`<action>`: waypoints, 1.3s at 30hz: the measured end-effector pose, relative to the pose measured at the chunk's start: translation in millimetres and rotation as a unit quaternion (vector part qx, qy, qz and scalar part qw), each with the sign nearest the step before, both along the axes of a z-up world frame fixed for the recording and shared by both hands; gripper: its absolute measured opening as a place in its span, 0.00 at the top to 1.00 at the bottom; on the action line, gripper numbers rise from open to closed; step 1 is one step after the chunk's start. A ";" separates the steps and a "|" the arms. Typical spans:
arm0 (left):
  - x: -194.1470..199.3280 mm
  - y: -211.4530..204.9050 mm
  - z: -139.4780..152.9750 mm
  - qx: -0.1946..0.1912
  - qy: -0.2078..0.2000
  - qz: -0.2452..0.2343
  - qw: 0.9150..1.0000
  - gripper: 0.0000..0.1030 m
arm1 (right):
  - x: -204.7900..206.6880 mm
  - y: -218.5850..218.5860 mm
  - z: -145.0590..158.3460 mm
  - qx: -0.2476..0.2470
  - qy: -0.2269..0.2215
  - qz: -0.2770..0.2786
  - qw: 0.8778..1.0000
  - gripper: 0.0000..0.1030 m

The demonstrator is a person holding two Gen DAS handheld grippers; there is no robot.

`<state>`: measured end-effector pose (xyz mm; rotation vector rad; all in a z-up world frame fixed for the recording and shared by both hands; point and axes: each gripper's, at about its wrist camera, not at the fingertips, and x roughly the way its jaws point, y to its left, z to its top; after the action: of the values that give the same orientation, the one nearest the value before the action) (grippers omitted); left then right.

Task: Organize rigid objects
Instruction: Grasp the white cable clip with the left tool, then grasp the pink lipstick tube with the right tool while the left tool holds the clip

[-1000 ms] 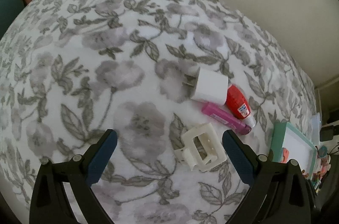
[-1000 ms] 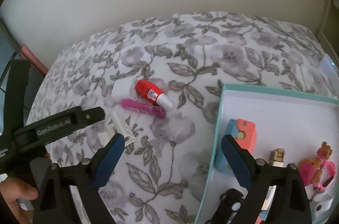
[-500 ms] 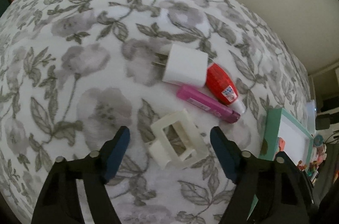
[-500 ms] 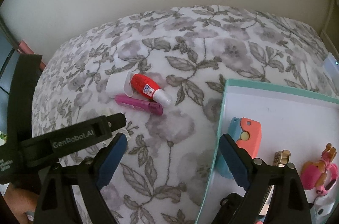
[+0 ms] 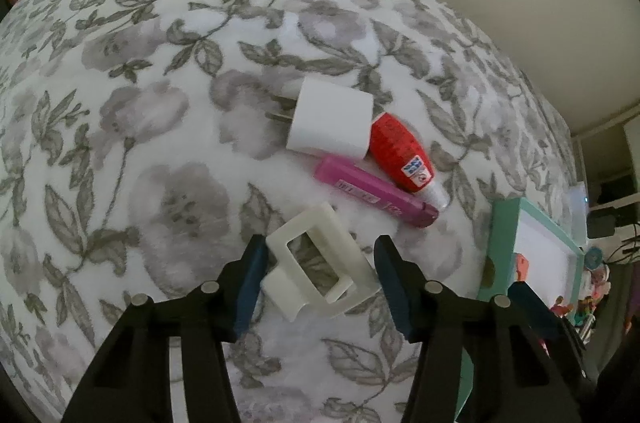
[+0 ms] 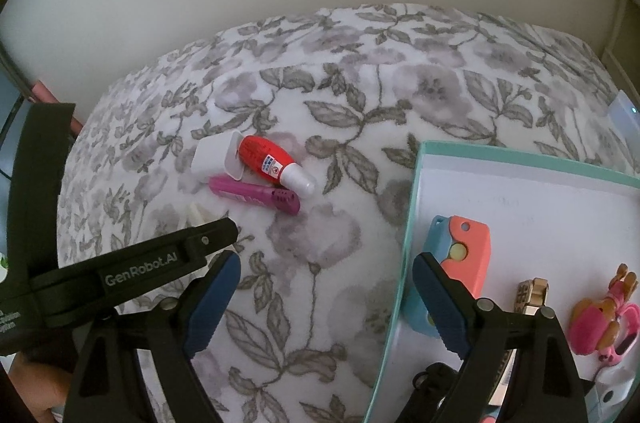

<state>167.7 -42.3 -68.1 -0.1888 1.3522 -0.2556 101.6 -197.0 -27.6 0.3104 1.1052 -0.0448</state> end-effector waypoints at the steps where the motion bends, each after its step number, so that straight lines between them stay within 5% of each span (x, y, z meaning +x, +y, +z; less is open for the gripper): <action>1: 0.1 -0.4 0.0 -0.001 0.000 -0.001 1.000 0.45 | -0.1 -0.4 0.3 0.000 0.000 0.000 1.000 0.13; 22: 15.8 49.8 12.7 0.033 -0.038 0.056 0.997 0.45 | 3.6 7.9 16.7 0.000 -0.027 0.000 1.000 0.13; 39: 29.6 86.0 18.1 0.025 -0.048 0.096 0.994 0.45 | 39.4 38.6 10.9 0.012 -0.027 0.017 0.999 0.13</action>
<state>197.3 43.8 -50.1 -0.2604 1.2344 -0.0688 141.1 -158.4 -16.7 0.3123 1.0579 0.0063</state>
